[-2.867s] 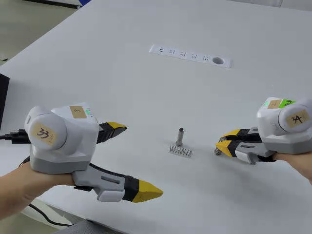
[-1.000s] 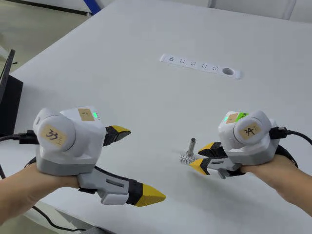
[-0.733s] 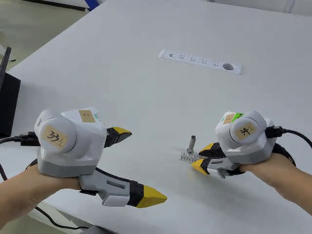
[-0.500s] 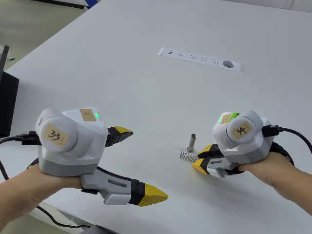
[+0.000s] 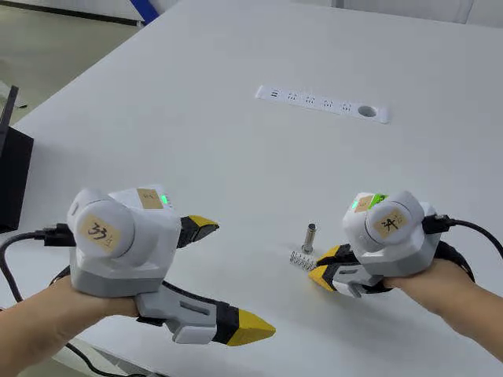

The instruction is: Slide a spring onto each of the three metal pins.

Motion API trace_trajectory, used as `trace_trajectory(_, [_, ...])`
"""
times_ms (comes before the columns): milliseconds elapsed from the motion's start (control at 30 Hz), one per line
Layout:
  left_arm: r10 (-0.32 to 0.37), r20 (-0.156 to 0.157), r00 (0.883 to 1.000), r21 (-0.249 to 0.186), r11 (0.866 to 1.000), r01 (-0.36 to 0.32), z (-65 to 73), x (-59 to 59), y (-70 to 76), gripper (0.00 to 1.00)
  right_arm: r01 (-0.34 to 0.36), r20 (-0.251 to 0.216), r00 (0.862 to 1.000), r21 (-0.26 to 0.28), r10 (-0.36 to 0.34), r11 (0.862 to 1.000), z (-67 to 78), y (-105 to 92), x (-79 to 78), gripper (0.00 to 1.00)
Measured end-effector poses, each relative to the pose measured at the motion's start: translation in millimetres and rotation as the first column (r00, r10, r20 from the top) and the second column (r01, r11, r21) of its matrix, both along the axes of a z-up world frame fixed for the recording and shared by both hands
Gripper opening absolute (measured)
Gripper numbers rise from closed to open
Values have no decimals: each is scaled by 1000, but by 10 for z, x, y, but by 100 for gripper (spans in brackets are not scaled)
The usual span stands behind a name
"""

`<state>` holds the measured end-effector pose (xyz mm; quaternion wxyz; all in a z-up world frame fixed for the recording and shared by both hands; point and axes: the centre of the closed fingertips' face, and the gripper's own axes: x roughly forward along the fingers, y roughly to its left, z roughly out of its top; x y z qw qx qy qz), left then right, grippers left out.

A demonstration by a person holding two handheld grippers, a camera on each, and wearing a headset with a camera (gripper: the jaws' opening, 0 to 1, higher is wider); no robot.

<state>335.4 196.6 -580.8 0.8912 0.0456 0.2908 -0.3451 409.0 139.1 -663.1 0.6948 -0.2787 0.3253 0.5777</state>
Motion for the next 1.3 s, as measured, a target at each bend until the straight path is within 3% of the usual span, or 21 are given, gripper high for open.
trace_trajectory(133, [-11,11,1000,1,1000,11,60,-14,-13,92,-5,-4,1000,38,5,999,195,-2,-64,10])
trace_trajectory(267, [-48,39,998,-49,998,50,189,-40,-129,80,-73,17,997,64,72,995,443,-15,-188,10])
trace_trajectory(400, [-78,83,993,-31,996,81,282,-22,-218,78,-112,0,994,126,113,986,755,-37,-316,10])
trace_trajectory(500, [-96,94,991,-43,994,101,350,-20,-277,72,-180,56,983,109,175,978,897,-66,-373,10])
trace_trajectory(600, [-117,113,987,-40,992,122,412,-4,-353,68,-233,59,972,145,226,962,1072,-67,-512,10])
trace_trajectory(700, [-139,112,984,-51,988,146,439,-4,-437,63,-333,101,942,171,319,927,1209,-54,-645,11])
trace_trajectory(733, [-148,110,983,-49,987,154,438,-7,-459,60,-332,97,943,165,319,929,1224,-74,-663,11])
trace_trajectory(800, [-167,118,979,-42,984,173,457,-10,-522,55,-375,123,925,154,359,914,1275,-93,-717,11])
trace_trajectory(933, [-189,145,971,-49,979,198,518,-1,-631,52,-413,138,909,151,394,898,1329,-128,-793,11])
trace_trajectory(1167, [-243,142,959,-56,966,253,552,-67,-757,29,-439,162,895,144,416,887,1361,-181,-828,11])
trace_trajectory(1200, [-246,154,957,-56,965,257,571,-74,-776,26,-446,164,891,139,424,884,1357,-191,-841,11])
trace_trajectory(1300, [-249,155,956,-78,962,264,595,-91,-808,20,-462,173,882,130,439,877,1360,-205,-861,11])
